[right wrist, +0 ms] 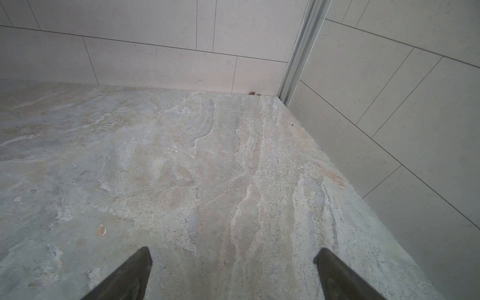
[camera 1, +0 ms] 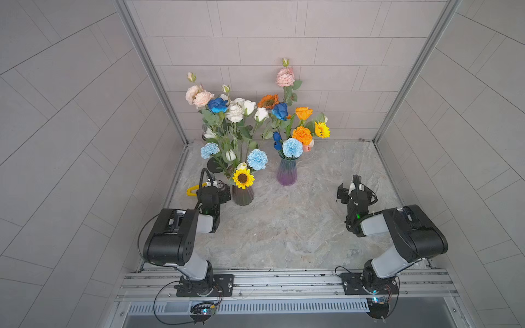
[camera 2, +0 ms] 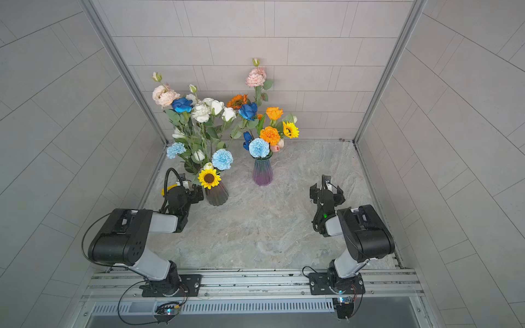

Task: Pick out blue flowers from the vase
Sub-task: Move the vase to the center of the board.

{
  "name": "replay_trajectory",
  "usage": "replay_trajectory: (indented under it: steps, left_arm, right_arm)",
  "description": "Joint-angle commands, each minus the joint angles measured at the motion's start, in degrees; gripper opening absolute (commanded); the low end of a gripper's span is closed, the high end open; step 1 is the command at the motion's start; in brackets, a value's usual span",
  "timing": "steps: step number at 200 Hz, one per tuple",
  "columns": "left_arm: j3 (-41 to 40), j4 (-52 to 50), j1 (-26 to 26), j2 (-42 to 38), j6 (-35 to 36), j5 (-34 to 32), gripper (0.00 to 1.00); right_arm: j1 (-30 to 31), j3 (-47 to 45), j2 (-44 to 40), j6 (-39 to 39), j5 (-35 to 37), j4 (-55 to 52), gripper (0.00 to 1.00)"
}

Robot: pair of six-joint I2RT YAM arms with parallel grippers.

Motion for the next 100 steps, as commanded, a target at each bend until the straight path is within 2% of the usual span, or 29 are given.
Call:
replay_trajectory:
  steps: [1,100]
  left_arm:
    - [1.1,1.6,-0.3,0.3,1.6,-0.5,1.0]
    - [1.1,1.6,-0.4,0.2,1.6,-0.7,1.0]
  right_arm:
    - [-0.2,0.7,0.4,-0.8,0.7,1.2,0.99]
    - [-0.4,0.7,0.4,-0.7,0.5,1.0,0.99]
